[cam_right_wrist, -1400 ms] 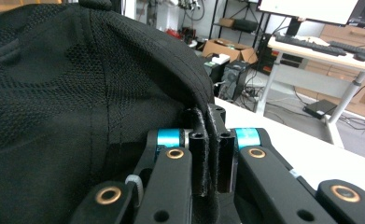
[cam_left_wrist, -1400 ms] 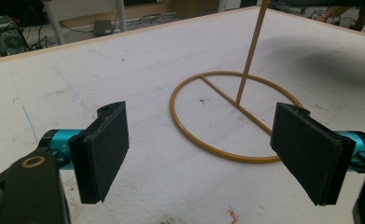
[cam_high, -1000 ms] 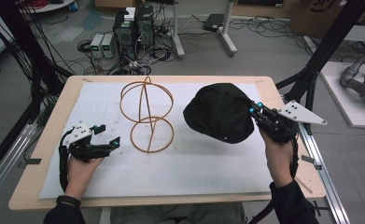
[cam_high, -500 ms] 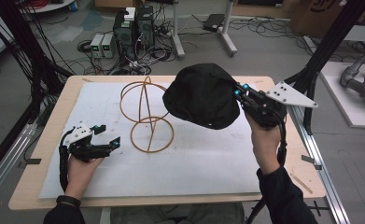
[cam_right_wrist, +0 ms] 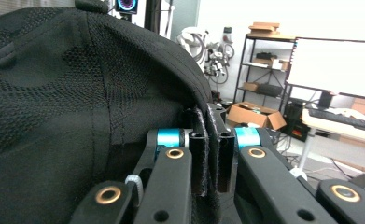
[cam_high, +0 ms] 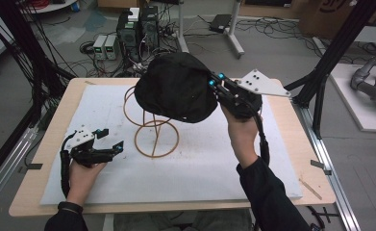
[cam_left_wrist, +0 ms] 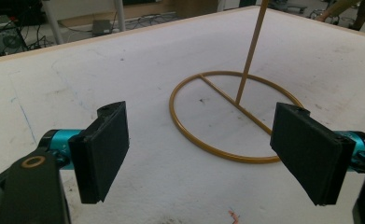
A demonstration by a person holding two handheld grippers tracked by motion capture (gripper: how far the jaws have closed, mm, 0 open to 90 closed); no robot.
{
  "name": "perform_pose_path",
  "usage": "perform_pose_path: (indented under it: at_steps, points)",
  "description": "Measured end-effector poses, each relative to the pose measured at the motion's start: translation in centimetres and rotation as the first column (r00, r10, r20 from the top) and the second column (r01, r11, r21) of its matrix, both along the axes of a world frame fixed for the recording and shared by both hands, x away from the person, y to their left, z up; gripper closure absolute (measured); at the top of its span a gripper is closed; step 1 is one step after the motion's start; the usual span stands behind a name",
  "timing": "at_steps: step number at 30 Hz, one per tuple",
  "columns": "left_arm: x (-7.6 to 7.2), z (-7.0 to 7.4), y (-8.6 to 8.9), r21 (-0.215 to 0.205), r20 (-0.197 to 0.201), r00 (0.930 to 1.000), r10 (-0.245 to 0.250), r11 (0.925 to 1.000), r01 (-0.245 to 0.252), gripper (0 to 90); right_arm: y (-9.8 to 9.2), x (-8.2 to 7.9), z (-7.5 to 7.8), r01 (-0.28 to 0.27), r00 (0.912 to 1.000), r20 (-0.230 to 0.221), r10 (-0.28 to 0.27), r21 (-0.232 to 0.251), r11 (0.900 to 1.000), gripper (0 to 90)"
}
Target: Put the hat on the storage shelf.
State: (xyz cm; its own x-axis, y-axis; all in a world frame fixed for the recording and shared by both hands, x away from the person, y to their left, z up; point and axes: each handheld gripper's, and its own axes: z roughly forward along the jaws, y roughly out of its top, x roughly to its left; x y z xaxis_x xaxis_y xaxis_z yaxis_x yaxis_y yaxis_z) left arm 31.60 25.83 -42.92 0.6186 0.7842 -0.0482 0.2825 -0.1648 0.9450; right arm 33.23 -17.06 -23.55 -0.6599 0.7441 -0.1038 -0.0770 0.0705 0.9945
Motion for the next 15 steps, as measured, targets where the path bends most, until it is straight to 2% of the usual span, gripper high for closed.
perform_pose_path:
  at_steps: [8, 15]
  points:
    - [0.0, 0.0, 0.2, -0.005, 0.001, 1.0, 0.004, 1.0, -0.004, 19.5, 3.1, 0.8, -0.6, -0.024, 0.9996, -0.013, 0.024, -0.011, 1.0, 89.0]
    - [-0.1, 0.0, 0.4, -0.005, -0.002, 1.0, 0.007, 1.0, -0.007, 19.5, 4.6, 1.3, -1.3, -0.02, 0.9997, -0.013, 0.019, -0.044, 0.999, 89.0]
